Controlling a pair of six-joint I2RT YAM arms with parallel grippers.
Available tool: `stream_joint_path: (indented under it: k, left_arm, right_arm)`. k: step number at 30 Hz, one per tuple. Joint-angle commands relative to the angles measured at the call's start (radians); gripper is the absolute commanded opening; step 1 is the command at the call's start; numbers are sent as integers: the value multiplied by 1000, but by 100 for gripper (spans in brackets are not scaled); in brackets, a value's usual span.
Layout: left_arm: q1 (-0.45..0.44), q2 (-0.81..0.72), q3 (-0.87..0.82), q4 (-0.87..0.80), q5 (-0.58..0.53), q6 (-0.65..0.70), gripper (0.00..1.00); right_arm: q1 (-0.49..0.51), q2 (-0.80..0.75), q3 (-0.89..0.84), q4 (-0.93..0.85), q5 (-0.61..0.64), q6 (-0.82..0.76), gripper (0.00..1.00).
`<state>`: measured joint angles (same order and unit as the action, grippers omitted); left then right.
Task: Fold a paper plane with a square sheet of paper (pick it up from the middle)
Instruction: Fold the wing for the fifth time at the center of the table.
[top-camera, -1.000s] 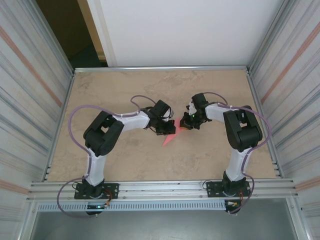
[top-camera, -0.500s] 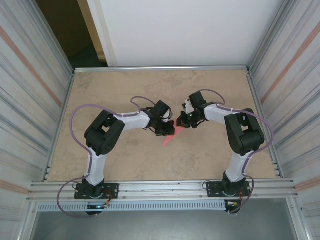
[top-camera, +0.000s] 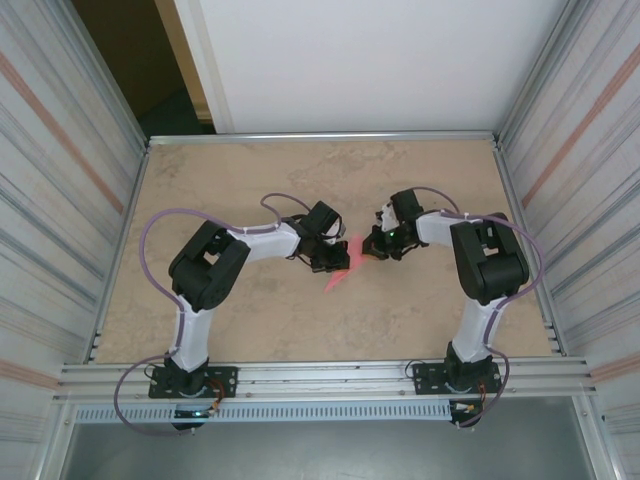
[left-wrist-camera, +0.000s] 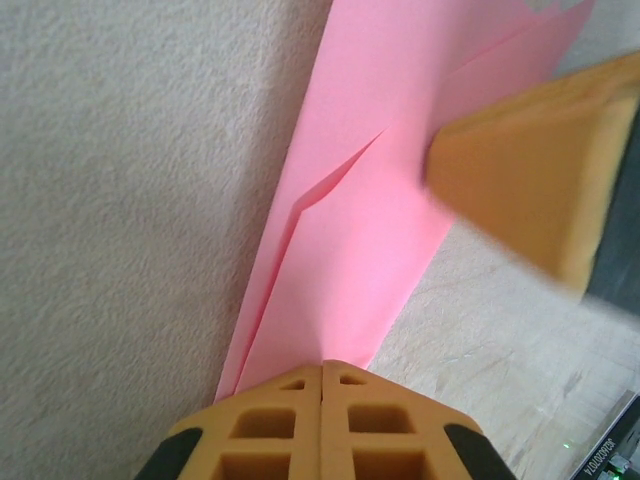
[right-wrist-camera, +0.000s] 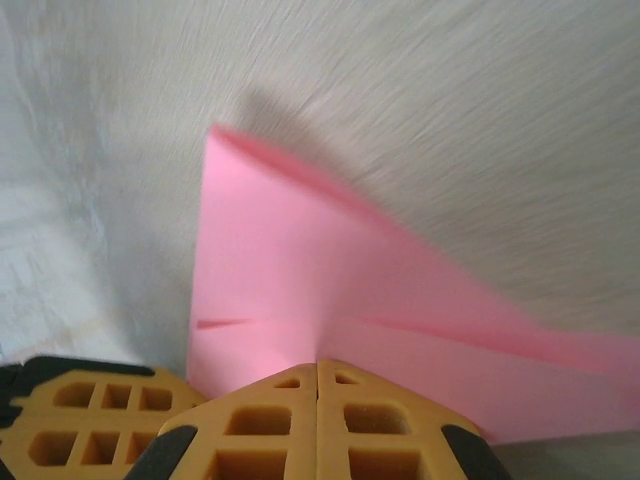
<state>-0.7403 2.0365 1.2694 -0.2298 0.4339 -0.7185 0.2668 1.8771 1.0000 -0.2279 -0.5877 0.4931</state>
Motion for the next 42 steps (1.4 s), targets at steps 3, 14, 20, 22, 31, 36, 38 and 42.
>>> stream_joint_path:
  k: [3, 14, 20, 22, 31, 36, 38, 42]
  left_arm:
    - [10, 10, -87, -117, -57, -13, 0]
    - [12, 17, -31, -109, -8, 12, 0]
    - [12, 19, -19, -105, 2, 10, 0]
    - [12, 16, -17, -105, 3, 11, 0]
    - [10, -30, -5, -77, 22, 19, 2]
    - [11, -31, 11, -47, 47, 14, 2]
    - [9, -47, 8, -16, 54, 20, 3]
    - [5, -68, 4, 47, 66, 34, 5]
  right_arm:
    - [-152, 71, 30, 62, 3, 76, 5]
    - [-139, -143, 73, -66, 3, 96, 6]
    - [-3, -142, 24, -52, 2, 116, 6]
    - [37, -115, 28, -51, 4, 114, 5]
    - [58, -22, 22, -58, -25, 115, 3]
    - [55, 9, -4, -59, -1, 86, 3]
    - [52, 20, -10, -58, 13, 77, 3]
    - [46, 36, -18, -56, 31, 66, 2]
